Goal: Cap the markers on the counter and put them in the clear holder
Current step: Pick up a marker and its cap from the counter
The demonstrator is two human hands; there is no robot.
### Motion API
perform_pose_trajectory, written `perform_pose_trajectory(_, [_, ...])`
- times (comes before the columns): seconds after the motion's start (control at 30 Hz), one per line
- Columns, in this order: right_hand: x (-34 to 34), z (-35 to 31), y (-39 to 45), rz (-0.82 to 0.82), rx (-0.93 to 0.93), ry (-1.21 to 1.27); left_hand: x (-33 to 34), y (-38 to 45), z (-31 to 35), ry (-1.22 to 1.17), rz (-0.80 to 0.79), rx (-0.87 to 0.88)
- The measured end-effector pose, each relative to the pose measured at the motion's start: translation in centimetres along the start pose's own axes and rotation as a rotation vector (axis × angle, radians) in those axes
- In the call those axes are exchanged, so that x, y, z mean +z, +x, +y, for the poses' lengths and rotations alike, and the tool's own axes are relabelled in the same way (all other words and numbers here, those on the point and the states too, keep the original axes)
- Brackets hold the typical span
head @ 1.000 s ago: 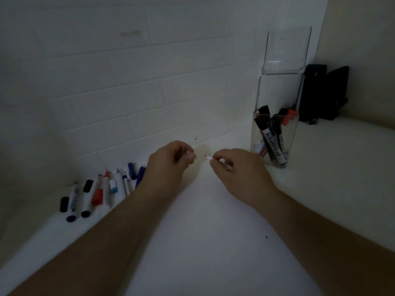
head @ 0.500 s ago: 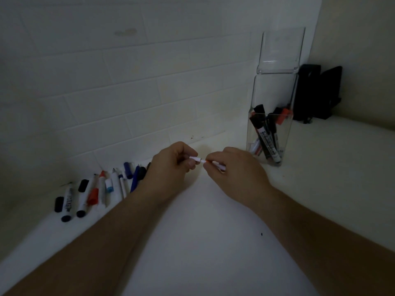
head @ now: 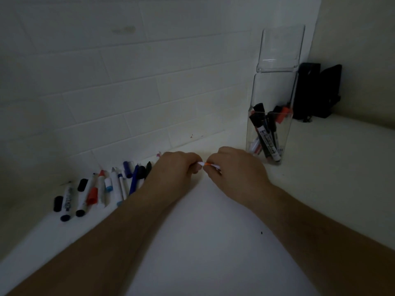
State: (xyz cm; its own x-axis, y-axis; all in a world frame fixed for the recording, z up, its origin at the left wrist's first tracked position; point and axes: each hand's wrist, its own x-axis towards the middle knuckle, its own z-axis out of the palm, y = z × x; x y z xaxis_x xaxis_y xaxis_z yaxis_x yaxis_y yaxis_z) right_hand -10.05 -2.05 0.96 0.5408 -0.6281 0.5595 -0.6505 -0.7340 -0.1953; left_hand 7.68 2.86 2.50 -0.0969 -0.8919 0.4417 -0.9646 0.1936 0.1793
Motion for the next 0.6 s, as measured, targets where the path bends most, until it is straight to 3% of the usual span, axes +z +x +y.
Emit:
perform_pose_trajectory(0.2, [0.0, 1.1, 0.0, 0.033, -0.109, 0.049, 0.6, -0.1, 0.2, 0.048, 0.015, 0.075])
perform_pose_trajectory(0.37, [0.2, 1.5, 0.0, -0.015, -0.091, 0.093, 1.3, -0.1, 0.1, 0.011, -0.010, 0.033])
perform_pose_trajectory(0.5, [-0.5, 1.1, 0.1, -0.080, 0.015, 0.151, 0.8, -0.3, 1.4, -0.293, 0.117, -0.160])
perform_pose_trajectory(0.6, [-1.9, 0.4, 0.7, -0.009, 0.073, 0.260, 0.6, -0.4, 2.3, -0.446, 0.174, -0.222])
